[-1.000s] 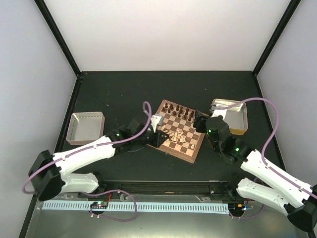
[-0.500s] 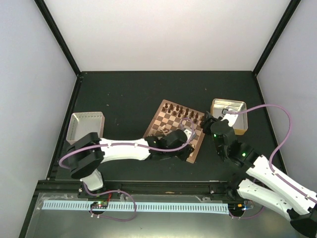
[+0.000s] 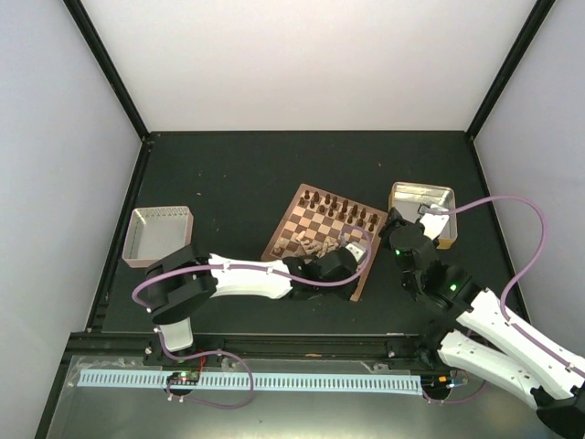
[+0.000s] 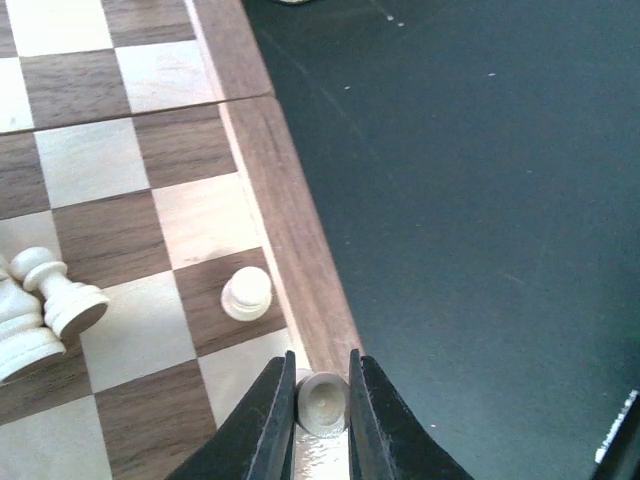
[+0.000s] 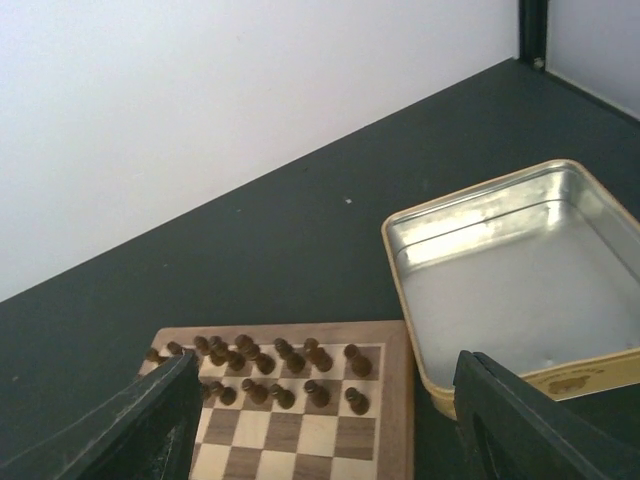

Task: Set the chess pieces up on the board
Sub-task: Place the chess piece on the chessboard.

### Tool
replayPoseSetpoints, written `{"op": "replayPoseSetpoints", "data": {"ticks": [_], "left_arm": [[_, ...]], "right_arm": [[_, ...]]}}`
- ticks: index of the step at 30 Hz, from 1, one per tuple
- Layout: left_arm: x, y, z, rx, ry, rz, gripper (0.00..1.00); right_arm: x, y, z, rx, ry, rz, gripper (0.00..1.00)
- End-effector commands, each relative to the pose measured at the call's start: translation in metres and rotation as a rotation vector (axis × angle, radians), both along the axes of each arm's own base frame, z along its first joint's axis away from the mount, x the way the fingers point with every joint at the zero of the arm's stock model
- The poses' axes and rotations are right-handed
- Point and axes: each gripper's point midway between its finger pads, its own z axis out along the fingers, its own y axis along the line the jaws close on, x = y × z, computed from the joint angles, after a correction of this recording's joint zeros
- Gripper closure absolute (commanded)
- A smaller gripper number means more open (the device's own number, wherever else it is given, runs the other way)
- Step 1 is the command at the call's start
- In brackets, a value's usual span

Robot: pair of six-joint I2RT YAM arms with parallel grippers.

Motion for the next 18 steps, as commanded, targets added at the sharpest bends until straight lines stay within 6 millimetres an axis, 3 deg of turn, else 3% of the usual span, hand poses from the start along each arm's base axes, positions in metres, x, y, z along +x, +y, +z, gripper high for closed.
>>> {"op": "replayPoseSetpoints", "data": {"ticks": [1, 7, 18], "left_arm": [[0.012, -0.002, 0.002, -0.004, -0.032, 0.076, 0.92], [0.013, 0.003, -0.007, 0.010, -0.018, 0.106, 0.91], [0.010, -0.001, -0.021, 0.033, 0.008, 0.086, 0.86]], "right_arm": [[-0.006, -0.029, 0.006, -0.033, -0.019, -0.142, 0.30], [-0.010, -0.040, 0.015, -0.033, -0.054, -0.180, 0.30], [-0.010, -0.038, 0.016, -0.028, -0.061, -0.171, 0.29]]}}
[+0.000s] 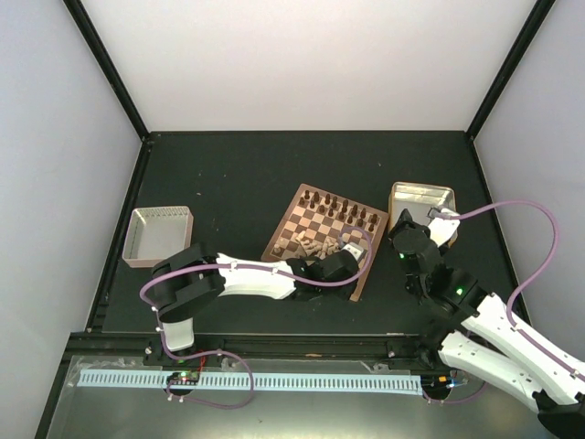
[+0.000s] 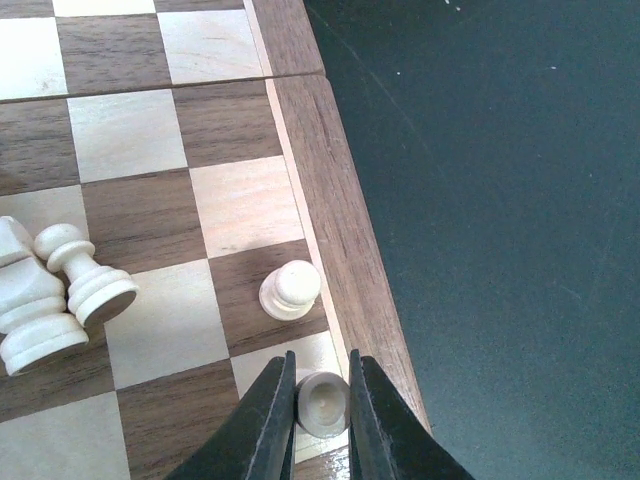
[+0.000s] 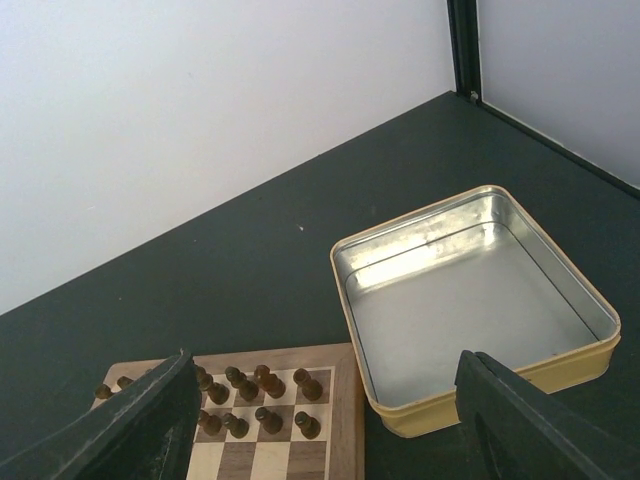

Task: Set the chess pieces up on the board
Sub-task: Place the chess piece on the chessboard, then pick up the chess piece from the chessboard.

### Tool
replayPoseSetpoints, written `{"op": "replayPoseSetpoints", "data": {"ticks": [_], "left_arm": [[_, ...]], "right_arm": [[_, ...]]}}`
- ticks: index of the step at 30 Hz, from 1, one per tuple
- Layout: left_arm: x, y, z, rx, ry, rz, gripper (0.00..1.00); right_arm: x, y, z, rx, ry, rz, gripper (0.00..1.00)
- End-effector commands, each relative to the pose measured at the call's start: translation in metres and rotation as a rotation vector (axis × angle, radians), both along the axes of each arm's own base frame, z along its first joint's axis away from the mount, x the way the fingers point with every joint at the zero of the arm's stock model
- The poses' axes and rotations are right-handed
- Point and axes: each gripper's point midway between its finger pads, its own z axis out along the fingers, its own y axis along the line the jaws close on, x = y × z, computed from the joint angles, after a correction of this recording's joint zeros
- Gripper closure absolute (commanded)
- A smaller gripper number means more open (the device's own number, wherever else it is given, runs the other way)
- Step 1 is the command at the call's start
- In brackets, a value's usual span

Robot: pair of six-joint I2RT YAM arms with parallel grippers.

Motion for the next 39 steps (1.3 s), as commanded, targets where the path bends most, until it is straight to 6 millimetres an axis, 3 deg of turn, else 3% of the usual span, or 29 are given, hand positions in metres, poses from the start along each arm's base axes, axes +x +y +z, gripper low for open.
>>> {"op": "replayPoseSetpoints", "data": {"ticks": [1, 11, 18, 21, 24, 29, 35, 39], "left_arm": [[0.001, -0.008, -0.001, -0.011, 0.004, 0.004, 0.84], [0.000, -0.004, 0.020, -0.044, -0.012, 0.005, 0.61], [0.008, 0.014, 0.075, -0.124, -0.082, 0.045, 0.50], [0.016, 0.034, 0.098, -0.154, -0.114, 0.084, 0.48], [0.021, 0.058, 0.118, -0.172, -0.168, 0.119, 0.44], [0.034, 0.107, 0.143, -0.201, -0.272, 0.199, 0.40], [0.045, 0.163, 0.159, -0.210, -0.357, 0.322, 0.35], [0.049, 0.190, 0.153, -0.185, -0.394, 0.383, 0.33]], "right_arm": [[0.000, -0.009, 0.013, 0.017, -0.048, -0.056, 0.29], [0.001, -0.003, 0.016, 0.025, -0.047, -0.021, 0.28], [0.003, 0.008, 0.018, 0.042, -0.043, 0.041, 0.28], [0.008, 0.027, 0.017, 0.022, -0.031, 0.143, 0.23], [0.015, 0.049, 0.008, -0.006, 0.007, 0.233, 0.11], [0.027, 0.093, -0.022, -0.064, 0.150, 0.429, 0.10], [0.032, 0.129, -0.066, -0.064, 0.368, 0.606, 0.25], [0.029, 0.153, -0.099, -0.091, 0.535, 0.723, 0.44]]}}
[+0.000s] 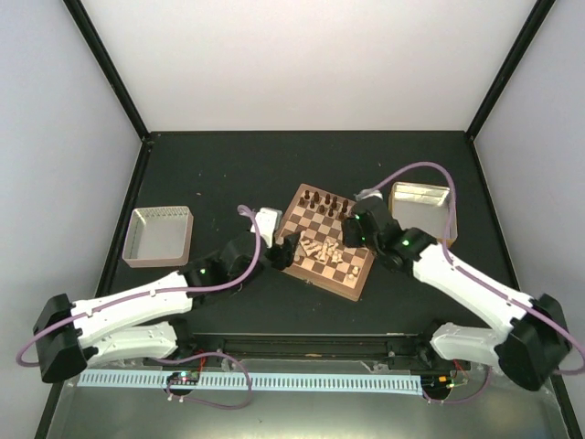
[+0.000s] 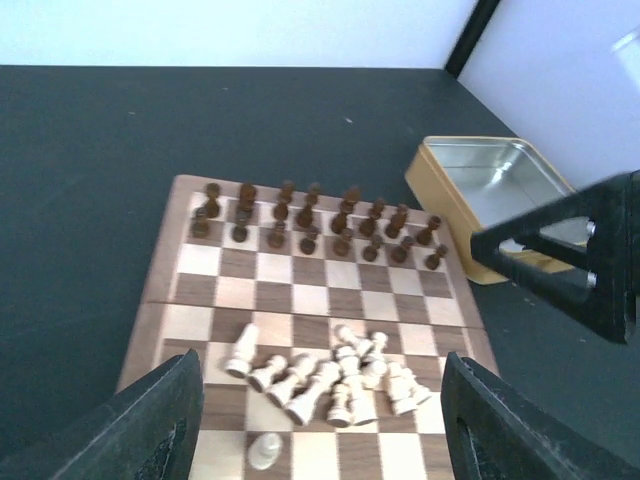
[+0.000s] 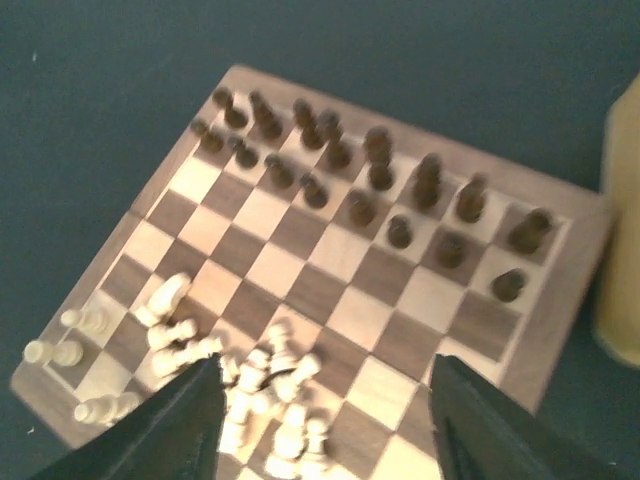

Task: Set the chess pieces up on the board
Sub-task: Pick up the chess piece from the chessboard.

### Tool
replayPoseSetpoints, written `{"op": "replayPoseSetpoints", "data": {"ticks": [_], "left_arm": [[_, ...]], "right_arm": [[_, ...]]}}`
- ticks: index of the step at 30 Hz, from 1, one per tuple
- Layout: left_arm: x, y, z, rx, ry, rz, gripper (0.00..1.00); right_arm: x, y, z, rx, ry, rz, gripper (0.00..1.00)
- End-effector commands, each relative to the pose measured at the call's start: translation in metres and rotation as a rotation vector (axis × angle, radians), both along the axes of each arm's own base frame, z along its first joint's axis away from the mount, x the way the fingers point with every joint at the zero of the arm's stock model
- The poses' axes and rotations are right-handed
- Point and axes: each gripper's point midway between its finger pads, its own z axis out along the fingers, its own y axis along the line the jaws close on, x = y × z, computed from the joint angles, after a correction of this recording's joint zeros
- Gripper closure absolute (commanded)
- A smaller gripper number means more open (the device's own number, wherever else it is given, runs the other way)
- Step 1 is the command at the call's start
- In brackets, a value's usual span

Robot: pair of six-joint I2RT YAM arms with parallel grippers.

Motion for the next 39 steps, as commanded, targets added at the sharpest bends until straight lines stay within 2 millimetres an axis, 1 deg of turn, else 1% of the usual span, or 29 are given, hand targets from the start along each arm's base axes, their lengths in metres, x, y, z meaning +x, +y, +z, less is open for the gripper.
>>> {"op": "replayPoseSetpoints", "data": {"ticks": [1, 3, 7, 11, 13, 17, 20, 21, 30, 33, 36, 39], "left_arm": [[0.009, 0.036, -0.010, 0.056, -0.043, 0.109, 0.32], [0.011, 0.045, -0.020, 0.046, -0.036, 0.136, 0.31], [0.013, 0.053, -0.032, 0.032, -0.026, 0.143, 0.30], [0.014, 0.054, -0.041, 0.040, 0.003, 0.157, 0.32], [0.014, 0.055, -0.042, 0.042, 0.017, 0.165, 0.32], [0.013, 0.056, -0.044, 0.038, 0.030, 0.175, 0.32], [0.013, 0.057, -0.045, 0.041, 0.033, 0.177, 0.33], [0.013, 0.057, -0.045, 0.042, 0.033, 0.177, 0.33], [0.014, 0.056, -0.046, 0.048, 0.038, 0.178, 0.33], [0.014, 0.056, -0.046, 0.052, 0.041, 0.179, 0.33], [0.014, 0.056, -0.046, 0.050, 0.040, 0.179, 0.33], [0.014, 0.056, -0.046, 0.053, 0.040, 0.178, 0.33]], "right_arm": [[-0.011, 0.036, -0.026, -0.006, 0.179, 0.192, 0.49], [-0.010, 0.041, -0.042, -0.036, 0.240, 0.209, 0.55], [-0.009, 0.051, -0.066, -0.071, 0.319, 0.237, 0.58], [-0.009, 0.059, -0.079, -0.087, 0.361, 0.268, 0.60], [-0.011, 0.063, -0.089, -0.108, 0.392, 0.280, 0.64], [-0.014, 0.067, -0.100, -0.145, 0.426, 0.293, 0.71], [-0.013, 0.062, -0.105, -0.176, 0.433, 0.272, 0.78], [-0.013, 0.062, -0.106, -0.180, 0.435, 0.269, 0.79], [-0.008, 0.064, -0.114, -0.199, 0.444, 0.267, 0.79], [-0.006, 0.067, -0.115, -0.195, 0.440, 0.269, 0.83], [-0.003, 0.069, -0.113, -0.190, 0.426, 0.268, 0.91], [0.001, 0.071, -0.104, -0.169, 0.390, 0.266, 0.94]]}}
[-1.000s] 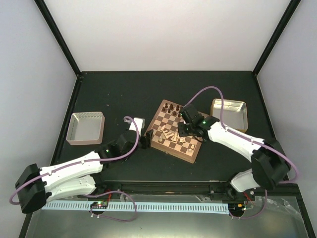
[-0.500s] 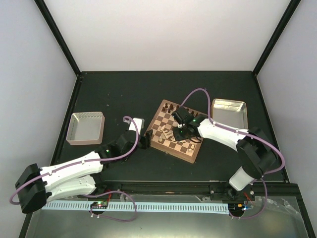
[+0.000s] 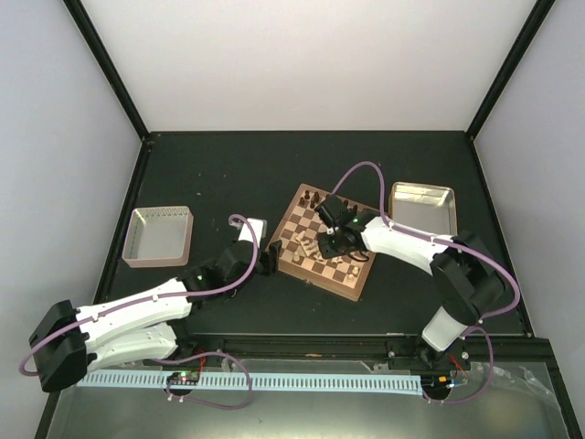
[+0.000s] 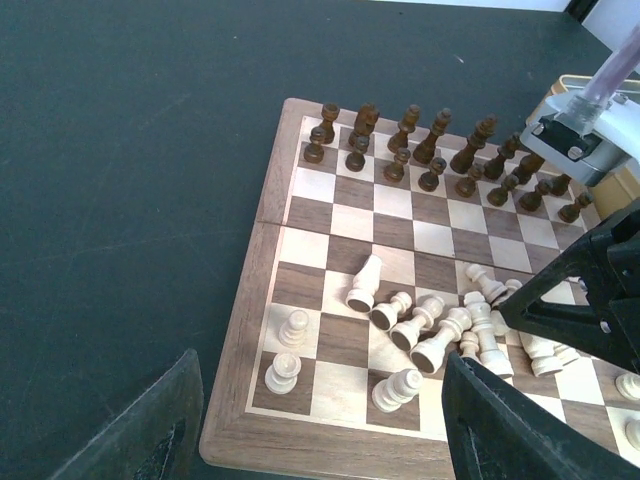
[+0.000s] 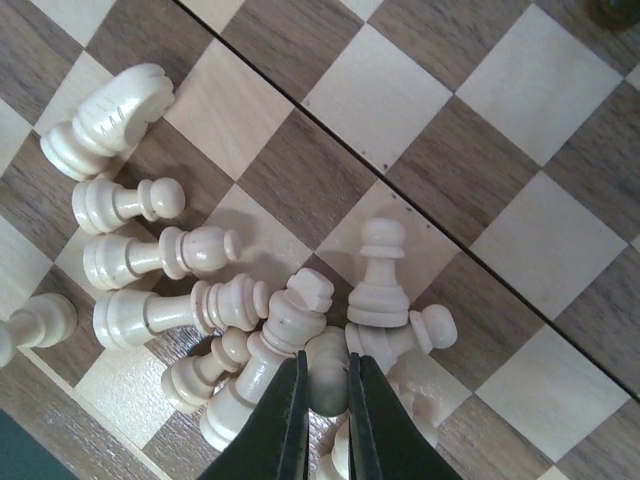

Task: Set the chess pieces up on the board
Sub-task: Pick up the chess piece from the chessboard, then place the chess piece on the chessboard.

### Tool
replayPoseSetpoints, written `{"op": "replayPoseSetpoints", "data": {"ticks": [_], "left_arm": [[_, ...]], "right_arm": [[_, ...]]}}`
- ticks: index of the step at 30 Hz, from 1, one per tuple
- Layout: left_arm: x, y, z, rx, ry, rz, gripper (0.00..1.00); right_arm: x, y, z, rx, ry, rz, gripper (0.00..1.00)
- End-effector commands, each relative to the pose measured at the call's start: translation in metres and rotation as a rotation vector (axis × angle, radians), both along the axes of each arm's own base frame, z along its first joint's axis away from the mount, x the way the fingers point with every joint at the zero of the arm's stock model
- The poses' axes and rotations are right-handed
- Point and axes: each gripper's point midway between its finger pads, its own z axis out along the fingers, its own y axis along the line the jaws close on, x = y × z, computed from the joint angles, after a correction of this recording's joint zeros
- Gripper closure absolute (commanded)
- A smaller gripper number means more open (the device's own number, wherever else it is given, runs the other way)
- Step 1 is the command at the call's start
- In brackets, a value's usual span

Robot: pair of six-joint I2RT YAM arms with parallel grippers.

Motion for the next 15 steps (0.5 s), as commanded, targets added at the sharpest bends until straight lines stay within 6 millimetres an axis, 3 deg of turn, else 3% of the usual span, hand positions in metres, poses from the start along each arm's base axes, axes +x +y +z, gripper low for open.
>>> {"op": "replayPoseSetpoints", "data": {"ticks": [1, 8, 15], "left_arm": [[0.006, -0.001, 0.016, -0.028, -0.021, 0.027, 0.33], [0.006, 0.000, 0.015, -0.027, -0.020, 0.029, 0.32], [0.007, -0.001, 0.015, -0.028, -0.018, 0.028, 0.32]], "right_arm": [[0.013, 0.008, 0.019, 0.041, -0.079, -0.003, 0.95], [0.015, -0.010, 0.048, 0.063, -0.193, -0.075, 0.95], [0.005, -0.037, 0.044, -0.010, -0.201, -0.135, 0.94]]}}
